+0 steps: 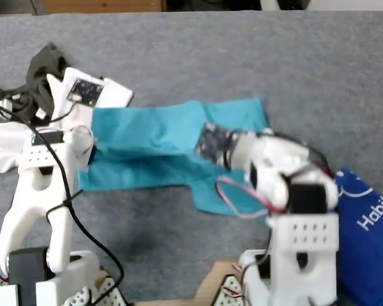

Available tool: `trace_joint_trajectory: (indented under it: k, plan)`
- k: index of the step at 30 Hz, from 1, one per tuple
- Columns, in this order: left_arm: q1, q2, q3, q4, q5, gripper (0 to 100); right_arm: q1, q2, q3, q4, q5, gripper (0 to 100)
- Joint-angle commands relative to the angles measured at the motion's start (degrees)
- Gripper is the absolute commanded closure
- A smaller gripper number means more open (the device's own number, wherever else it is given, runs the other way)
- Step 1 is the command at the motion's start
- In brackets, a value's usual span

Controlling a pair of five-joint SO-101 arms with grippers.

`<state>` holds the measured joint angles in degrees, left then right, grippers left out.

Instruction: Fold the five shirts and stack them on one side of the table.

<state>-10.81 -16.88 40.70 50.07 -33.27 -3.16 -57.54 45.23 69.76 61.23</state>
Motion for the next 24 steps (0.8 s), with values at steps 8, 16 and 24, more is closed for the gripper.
trace_joint_trajectory:
  k: [8, 16, 24]
  plan:
    - [-0.8, -0.7, 3.6, -0.6, -0.5, 98, 4.8, -24.7, 15.6, 10.1, 6.2, 99.5]
    - [1.8, -8.6, 10.8, -0.6, -0.7, 98, 5.7, -32.4, 23.6, 15.4, 9.0, 99.5]
    - [2.0, -13.4, 14.2, -1.1, -0.6, 98, 5.6, -32.6, 29.7, 14.5, 11.4, 99.4]
